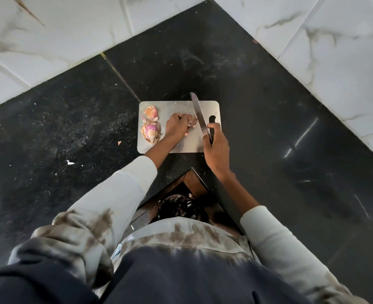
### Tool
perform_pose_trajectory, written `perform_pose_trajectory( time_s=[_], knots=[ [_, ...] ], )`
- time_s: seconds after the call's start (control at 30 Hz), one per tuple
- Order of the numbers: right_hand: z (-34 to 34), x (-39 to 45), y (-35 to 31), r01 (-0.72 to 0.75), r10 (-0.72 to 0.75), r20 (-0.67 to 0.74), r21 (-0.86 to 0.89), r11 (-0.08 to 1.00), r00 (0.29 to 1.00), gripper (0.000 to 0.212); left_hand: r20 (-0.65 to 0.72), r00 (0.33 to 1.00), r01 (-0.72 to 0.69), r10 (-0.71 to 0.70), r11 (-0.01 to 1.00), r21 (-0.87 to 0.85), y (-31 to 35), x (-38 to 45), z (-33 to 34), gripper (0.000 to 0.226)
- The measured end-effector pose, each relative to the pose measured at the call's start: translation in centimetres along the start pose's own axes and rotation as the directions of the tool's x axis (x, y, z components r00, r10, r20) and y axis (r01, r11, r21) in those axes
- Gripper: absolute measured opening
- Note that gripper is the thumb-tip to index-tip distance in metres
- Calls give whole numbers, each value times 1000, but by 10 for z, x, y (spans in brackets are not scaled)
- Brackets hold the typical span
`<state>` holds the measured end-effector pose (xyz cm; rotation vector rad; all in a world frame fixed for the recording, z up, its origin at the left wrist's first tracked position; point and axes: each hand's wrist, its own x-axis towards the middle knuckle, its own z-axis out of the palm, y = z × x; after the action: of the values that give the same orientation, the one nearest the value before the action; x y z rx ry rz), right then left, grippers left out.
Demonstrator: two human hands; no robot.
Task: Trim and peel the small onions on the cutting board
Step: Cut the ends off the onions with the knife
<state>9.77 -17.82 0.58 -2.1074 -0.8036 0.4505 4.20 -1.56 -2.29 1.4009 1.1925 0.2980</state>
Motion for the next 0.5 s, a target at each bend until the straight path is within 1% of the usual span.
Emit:
perform_pose_trajectory(
  time_s=[0.07,0.1,0.17,0.27,0.37,0.43,0.5],
  knots=[
    [6,-6,1,28,-27,27,-26,999,999,26,-16,1000,4,-3,998,59,-1,0,-1,32],
    [8,-8,2,38,-37,39,-36,999,999,27,-14,1000,-16,18,994,112,-2,0,-1,32],
    [11,-11,3,45,-43,36,-50,998,998,28,-8,994,-102,106,972,213,-3,-4,-1,28],
    [10,-14,3,12,-11,9,-58,998,1000,29,25,964,-263,266,924,277,-7,-7,-2,21],
    [10,-16,4,-5,5,-4,-87,996,1000,28,92,918,-390,386,832,394,-16,-6,-6,29],
    [10,-19,4,-25,24,-5,-115,993,1000,26,113,902,-422,416,799,427,-22,-7,-9,37],
    [10,-23,5,-50,48,-16,-135,990,999,18,104,890,-442,444,784,437,-23,-9,-11,40]
  ],
)
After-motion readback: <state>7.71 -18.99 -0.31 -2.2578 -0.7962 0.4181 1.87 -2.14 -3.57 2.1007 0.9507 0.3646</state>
